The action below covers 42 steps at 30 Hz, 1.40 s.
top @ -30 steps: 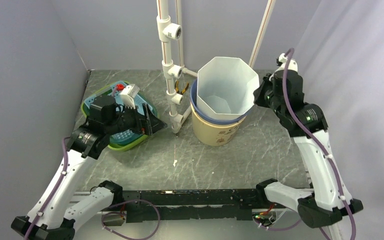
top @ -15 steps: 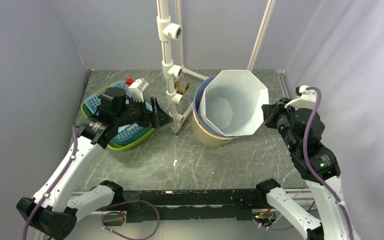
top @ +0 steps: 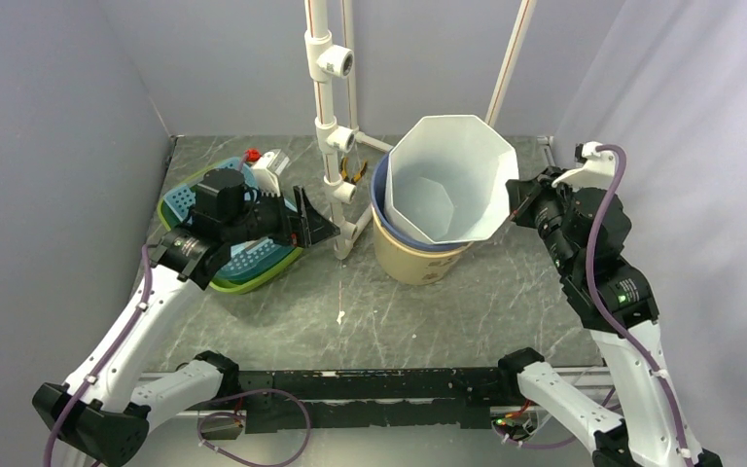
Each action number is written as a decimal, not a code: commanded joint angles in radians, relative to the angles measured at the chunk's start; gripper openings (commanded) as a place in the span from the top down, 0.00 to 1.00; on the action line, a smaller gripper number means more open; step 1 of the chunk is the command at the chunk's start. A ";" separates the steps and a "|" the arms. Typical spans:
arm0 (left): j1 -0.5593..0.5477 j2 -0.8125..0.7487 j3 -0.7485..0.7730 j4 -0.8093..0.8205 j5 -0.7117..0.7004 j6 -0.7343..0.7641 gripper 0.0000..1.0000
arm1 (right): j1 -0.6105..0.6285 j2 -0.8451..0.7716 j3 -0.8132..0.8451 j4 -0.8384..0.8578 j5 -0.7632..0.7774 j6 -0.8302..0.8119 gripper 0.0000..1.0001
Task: Turn the large container upside down
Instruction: Pick up the container from the container.
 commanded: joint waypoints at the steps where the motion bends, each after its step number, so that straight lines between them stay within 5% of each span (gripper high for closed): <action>1: -0.004 -0.025 -0.006 0.032 0.024 -0.007 0.04 | 0.004 -0.040 0.083 0.190 -0.002 0.041 1.00; 27: -0.004 -0.044 -0.054 0.074 -0.037 -0.033 0.04 | 0.004 -0.237 0.130 0.122 0.026 0.147 1.00; 42: -0.004 -0.137 -0.062 -0.049 -0.240 -0.052 0.04 | 0.036 -0.311 0.154 0.142 -0.252 0.138 1.00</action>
